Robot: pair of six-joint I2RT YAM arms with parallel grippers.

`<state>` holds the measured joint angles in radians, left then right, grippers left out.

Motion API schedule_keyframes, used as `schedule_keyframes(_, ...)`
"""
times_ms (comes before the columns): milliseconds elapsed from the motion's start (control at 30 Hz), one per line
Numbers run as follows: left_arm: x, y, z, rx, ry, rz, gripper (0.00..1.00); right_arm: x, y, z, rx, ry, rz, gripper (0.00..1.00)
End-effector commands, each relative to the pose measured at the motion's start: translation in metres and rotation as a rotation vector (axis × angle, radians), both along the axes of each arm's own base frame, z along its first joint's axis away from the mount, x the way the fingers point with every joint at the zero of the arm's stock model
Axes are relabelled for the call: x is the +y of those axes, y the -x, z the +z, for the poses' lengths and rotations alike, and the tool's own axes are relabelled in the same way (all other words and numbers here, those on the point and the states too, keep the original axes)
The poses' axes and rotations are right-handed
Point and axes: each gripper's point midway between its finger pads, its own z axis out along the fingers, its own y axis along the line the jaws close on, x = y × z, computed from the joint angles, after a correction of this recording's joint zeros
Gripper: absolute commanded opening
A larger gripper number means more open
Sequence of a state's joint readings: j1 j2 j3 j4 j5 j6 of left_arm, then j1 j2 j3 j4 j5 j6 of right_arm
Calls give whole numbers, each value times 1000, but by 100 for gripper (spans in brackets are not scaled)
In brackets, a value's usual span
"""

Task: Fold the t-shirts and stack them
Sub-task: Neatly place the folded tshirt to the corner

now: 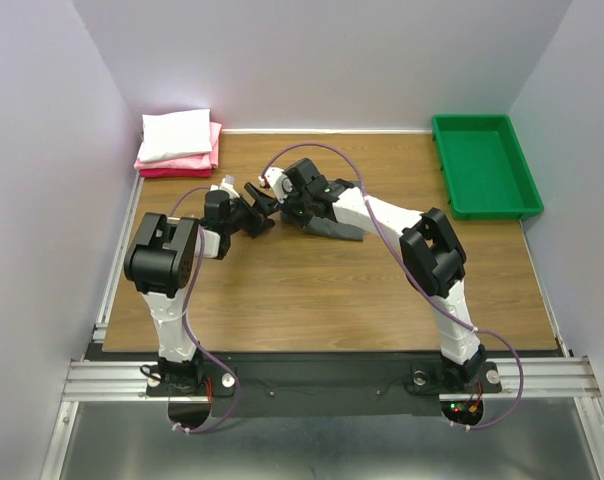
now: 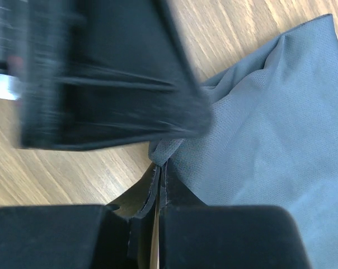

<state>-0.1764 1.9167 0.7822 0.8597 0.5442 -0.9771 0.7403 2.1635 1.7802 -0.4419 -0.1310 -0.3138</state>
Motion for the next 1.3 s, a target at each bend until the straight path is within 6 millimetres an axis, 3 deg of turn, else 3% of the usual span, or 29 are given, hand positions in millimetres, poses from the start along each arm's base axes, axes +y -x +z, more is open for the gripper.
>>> schedule_keyframes(0,-14,-15,10,-19,72,30,98,8,0,44,-56,-86,22,1)
schedule_keyframes(167,-38,-16,0,6,93,3,98,5,3,36,-47,-68,36,2)
schedule_keyframes(367,-45,-27,-17,71,121,40,98,5,3,41,-52,-75,34,1)
schedule_keyframes(600,-48,-47,-34,96,114,70,73,5,6,44,-42,-91,25,1)
schedule_keyframes(933,-52,-73,-30,79,130,118,58,9,4,48,-32,-113,18,1)
schedule_keyframes(1000,-55,-75,-28,76,131,114,49,9,2,46,-32,-110,10,1)
schedule_keyframes(1100,-53,-79,-28,68,83,113,26,9,0,47,-28,-119,4,1)
schedule_keyframes(1167,-48,-88,-23,26,12,115,17,10,-1,52,-28,-130,-3,2)
schedule_keyframes(1200,-44,-88,-26,45,-36,113,8,9,-3,56,-29,-141,-17,13)
schedule_keyframes(1267,-34,-99,-28,30,-210,82,0,2,-9,62,-31,-152,-60,30)
